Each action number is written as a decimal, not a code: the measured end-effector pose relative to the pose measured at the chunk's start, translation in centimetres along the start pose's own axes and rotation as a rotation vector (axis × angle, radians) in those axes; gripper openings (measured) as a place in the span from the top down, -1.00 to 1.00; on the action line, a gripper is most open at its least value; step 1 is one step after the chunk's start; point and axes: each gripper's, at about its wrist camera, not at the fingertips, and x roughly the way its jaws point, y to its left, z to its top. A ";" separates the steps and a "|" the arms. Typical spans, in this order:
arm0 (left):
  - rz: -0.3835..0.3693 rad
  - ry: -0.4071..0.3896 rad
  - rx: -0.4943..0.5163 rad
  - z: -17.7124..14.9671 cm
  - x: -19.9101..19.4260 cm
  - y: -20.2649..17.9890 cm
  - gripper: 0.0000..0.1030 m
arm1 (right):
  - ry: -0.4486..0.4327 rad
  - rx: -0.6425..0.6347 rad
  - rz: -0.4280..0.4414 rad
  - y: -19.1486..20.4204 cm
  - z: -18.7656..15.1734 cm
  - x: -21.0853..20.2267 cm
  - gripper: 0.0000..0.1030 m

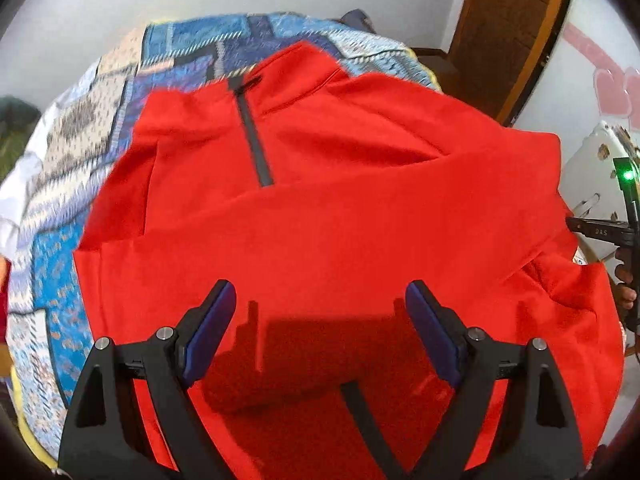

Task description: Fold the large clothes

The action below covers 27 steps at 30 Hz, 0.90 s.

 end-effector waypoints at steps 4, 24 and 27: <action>0.032 -0.050 0.067 0.9 -0.5 -2.2 -0.69 | 0.001 -0.017 -0.058 -0.7 -0.3 0.0 0.86; -0.006 -0.034 0.207 4.3 1.4 -8.1 -0.69 | 0.063 0.026 -0.053 -4.6 -1.0 1.2 0.86; -0.052 -0.025 0.234 6.0 0.7 -10.6 -0.69 | 0.024 0.135 0.094 -6.1 -0.9 -1.1 0.86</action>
